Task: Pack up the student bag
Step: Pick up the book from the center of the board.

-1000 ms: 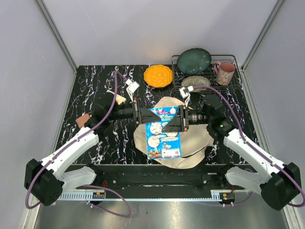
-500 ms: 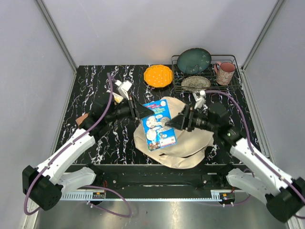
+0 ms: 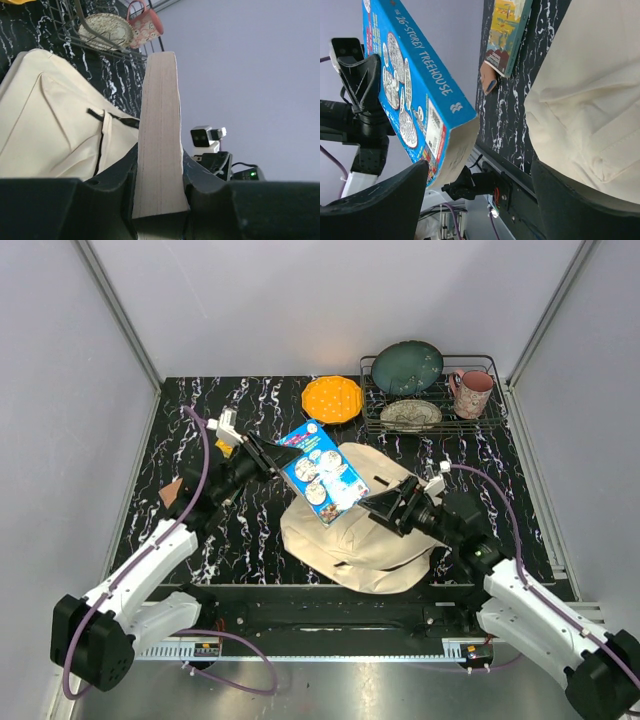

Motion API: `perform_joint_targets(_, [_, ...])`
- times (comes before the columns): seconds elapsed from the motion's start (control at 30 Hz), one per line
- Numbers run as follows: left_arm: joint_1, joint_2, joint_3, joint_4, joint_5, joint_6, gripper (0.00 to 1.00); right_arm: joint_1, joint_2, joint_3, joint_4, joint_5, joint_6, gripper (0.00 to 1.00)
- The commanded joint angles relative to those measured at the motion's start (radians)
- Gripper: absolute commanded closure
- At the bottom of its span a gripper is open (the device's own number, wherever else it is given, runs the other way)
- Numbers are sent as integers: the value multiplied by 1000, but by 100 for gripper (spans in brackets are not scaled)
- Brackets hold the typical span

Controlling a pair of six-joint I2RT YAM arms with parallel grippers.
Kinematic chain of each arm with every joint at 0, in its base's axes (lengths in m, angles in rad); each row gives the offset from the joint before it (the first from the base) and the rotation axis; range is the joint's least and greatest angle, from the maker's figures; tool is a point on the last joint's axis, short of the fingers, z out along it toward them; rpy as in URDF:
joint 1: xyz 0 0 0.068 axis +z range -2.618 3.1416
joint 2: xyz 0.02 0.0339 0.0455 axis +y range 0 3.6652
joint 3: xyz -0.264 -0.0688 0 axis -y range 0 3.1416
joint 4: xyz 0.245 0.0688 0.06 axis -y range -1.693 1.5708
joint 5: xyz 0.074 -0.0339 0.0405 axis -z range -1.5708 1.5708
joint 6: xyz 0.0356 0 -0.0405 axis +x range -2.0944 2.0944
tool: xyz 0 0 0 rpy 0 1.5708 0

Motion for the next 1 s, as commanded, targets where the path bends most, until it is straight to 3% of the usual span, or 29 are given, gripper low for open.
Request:
perform_joint_targets(0.0, [-5,-3,8,253,-25,-131,100,7,54,-13,240,34,56,11])
perform_joint_targets(0.3, [-43,29,-69,351,-91,-211,100,18,244,5,501,25,84,13])
perform_joint_targets(0.43, [-86,43,-78,372,-125,-208,100,49,305,32,585,31,105,28])
perform_joint_targets(0.53, [-98,48,-80,374,-137,-208,100,67,331,36,630,30,121,49])
perform_joint_targets(0.6, [-98,46,-86,371,-145,-202,100,69,325,34,626,33,125,73])
perform_joint_targets(0.63, [-97,46,-90,371,-146,-200,100,69,321,31,623,38,130,94])
perform_joint_targets(0.67, [-98,46,-90,363,-145,-196,95,69,299,28,619,42,130,100])
perform_joint_targets(0.73, [-98,58,-78,342,-111,-151,69,67,263,28,562,65,105,100])
perform_joint_targets(0.77, [-98,61,-49,284,-99,-128,53,69,194,34,503,86,86,100])
perform_joint_targets(0.8, [-98,61,-35,247,-91,-73,27,67,149,43,422,158,63,100])
perform_joint_targets(0.87, [-103,49,-9,125,-80,-3,15,69,-3,85,134,323,-19,100])
perform_joint_targets(0.9, [-106,28,15,77,-96,74,1,69,-53,124,-78,406,-42,100])
perform_joint_targets(0.97, [-108,5,38,-37,-105,158,1,67,-186,161,-272,625,-77,100])
